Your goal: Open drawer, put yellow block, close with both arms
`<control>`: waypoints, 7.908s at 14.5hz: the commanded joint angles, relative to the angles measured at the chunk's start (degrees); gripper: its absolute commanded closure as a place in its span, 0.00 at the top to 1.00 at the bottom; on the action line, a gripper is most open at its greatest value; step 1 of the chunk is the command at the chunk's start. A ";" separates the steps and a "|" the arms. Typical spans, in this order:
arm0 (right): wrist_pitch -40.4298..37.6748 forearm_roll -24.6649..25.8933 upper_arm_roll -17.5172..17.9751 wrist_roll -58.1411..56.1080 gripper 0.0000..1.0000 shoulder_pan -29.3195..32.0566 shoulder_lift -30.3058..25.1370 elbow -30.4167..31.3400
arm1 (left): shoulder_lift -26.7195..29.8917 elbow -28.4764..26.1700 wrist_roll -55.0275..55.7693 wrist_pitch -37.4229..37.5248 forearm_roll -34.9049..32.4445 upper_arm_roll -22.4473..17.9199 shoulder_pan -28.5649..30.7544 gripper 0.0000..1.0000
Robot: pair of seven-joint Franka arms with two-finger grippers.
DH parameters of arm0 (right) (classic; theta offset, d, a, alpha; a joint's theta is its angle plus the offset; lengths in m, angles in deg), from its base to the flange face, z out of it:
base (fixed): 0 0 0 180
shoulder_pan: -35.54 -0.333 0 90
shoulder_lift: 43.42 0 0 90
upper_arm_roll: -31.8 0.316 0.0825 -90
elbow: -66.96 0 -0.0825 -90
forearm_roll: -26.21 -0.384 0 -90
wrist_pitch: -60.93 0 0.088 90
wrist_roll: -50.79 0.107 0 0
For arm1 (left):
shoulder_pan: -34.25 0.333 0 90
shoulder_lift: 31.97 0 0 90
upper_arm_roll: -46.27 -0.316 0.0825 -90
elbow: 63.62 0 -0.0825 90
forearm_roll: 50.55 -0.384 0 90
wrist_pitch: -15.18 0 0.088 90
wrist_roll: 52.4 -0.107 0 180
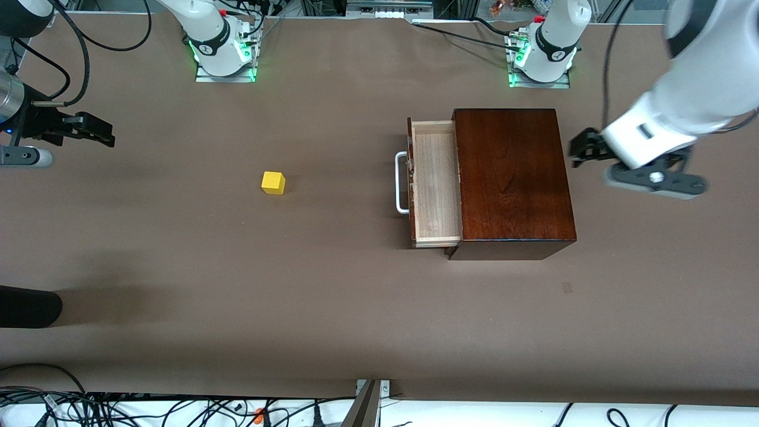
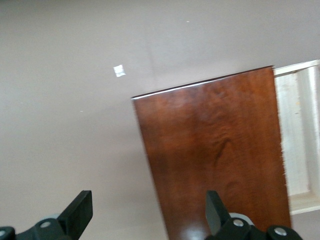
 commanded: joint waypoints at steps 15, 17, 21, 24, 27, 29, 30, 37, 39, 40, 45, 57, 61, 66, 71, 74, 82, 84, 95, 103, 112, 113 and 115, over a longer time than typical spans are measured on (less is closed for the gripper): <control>0.21 -0.69 0.02 -0.20 1.00 0.27 -0.38 0.39 | 9.43 -13.16 -4.18 -7.65 1.77 -4.00 2.48 1.00; 0.21 -0.69 0.02 -0.20 1.00 0.27 -0.38 0.39 | 9.34 -12.80 -4.18 -7.65 1.77 -4.00 2.48 1.00; 0.12 -0.69 0.02 -0.20 1.00 0.27 -0.47 0.39 | 9.34 -12.63 -3.92 -7.47 1.85 -3.56 2.39 1.00; -0.06 -0.69 0.02 -0.20 1.00 0.27 -0.64 0.39 | 9.34 -12.36 -4.01 -6.51 1.85 -3.56 2.39 1.00; 0.03 -0.69 0.02 -0.29 1.00 0.27 -0.73 0.39 | 9.34 -12.36 -4.09 -6.42 1.85 -3.56 2.39 1.00; -0.06 -0.69 0.02 -0.20 1.00 0.27 -0.91 0.31 | 9.34 -12.36 -4.01 -6.33 1.85 -3.56 2.39 1.00; -0.06 -0.69 0.10 0.32 1.00 0.27 -0.91 0.31 | 9.34 -12.36 -4.01 -6.16 1.85 -3.56 2.39 1.00; -0.15 -2.98 10.46 17.18 1.00 -0.26 -1.61 -0.22 | 9.25 -11.92 -4.09 -5.01 1.85 -3.65 2.39 1.00; 0.38 -5.08 14.41 24.63 1.00 -0.26 -1.44 -0.22 | 9.25 -11.92 -4.18 -4.84 1.85 -3.65 2.48 1.00; 0.56 -5.35 16.52 28.50 1.00 -0.44 -1.35 -0.22 | 9.25 -11.84 -4.18 -4.66 1.85 -3.65 2.39 1.00; 6.51 -5.44 20.93 34.07 1.00 -0.53 -1.08 5.56 | 9.25 -11.92 -4.18 -4.66 1.85 -3.65 2.48 1.00; 51.24 -5.53 24.54 39.52 1.00 -0.61 1.18 42.22 | 9.25 -11.83 -4.18 -4.13 1.85 -3.65 2.48 1.00; 59.51 -5.35 24.19 39.44 1.00 -0.61 9.62 42.49 | 9.25 -11.83 -4.18 -4.13 1.85 -3.65 2.48 1.00; 62.69 -0.18 22.78 39.43 1.00 -0.53 14.38 42.23 | 9.25 -11.83 -4.27 -4.13 1.85 -3.74 2.48 1.00; 64.63 1.15 22.69 39.35 1.00 -0.61 17.46 42.23 | 9.25 -11.83 -4.27 -4.04 1.85 -3.74 2.48 1.00; 64.54 1.41 22.69 39.09 0.60 -0.79 18.25 42.06 | 9.25 -11.83 -4.27 -4.04 1.85 -3.74 2.48 1.00; 35.53 0.63 22.25 39.43 0.00 0.00 13.95 23.74 | 9.25 -11.83 -4.27 -3.78 1.85 -3.74 2.48 1.00; 22.59 0.36 22.43 41.00 0.00 0.00 14.12 13.28 | 9.25 -11.83 -4.18 -3.78 1.94 -3.74 2.48 1.00; 7.59 -8.43 22.78 99.22 0.00 -21.76 22.53 -16.44 | 9.25 -11.83 -4.27 -3.69 1.85 -3.82 2.48 1.00; 15.92 -7.81 22.43 135.56 0.00 -33.66 37.58 -33.00 | 9.25 -11.83 -4.27 -3.69 1.85 -3.82 2.48 1.00; 26.91 -3.42 20.76 139.81 0.00 -36.73 46.72 -32.92 | 9.25 -11.75 -4.27 -3.69 1.94 -3.91 2.48 1.00; 27.88 -2.98 20.50 139.81 0.00 -37.08 47.77 -32.83 | 9.25 -11.83 -4.27 -3.69 1.86 -3.91 2.48 1.00; 29.03 -2.54 19.71 139.81 0.00 -37.79 48.92 -32.74 | 9.25 -11.75 -4.27 -3.78 1.85 -3.91 2.39 1.00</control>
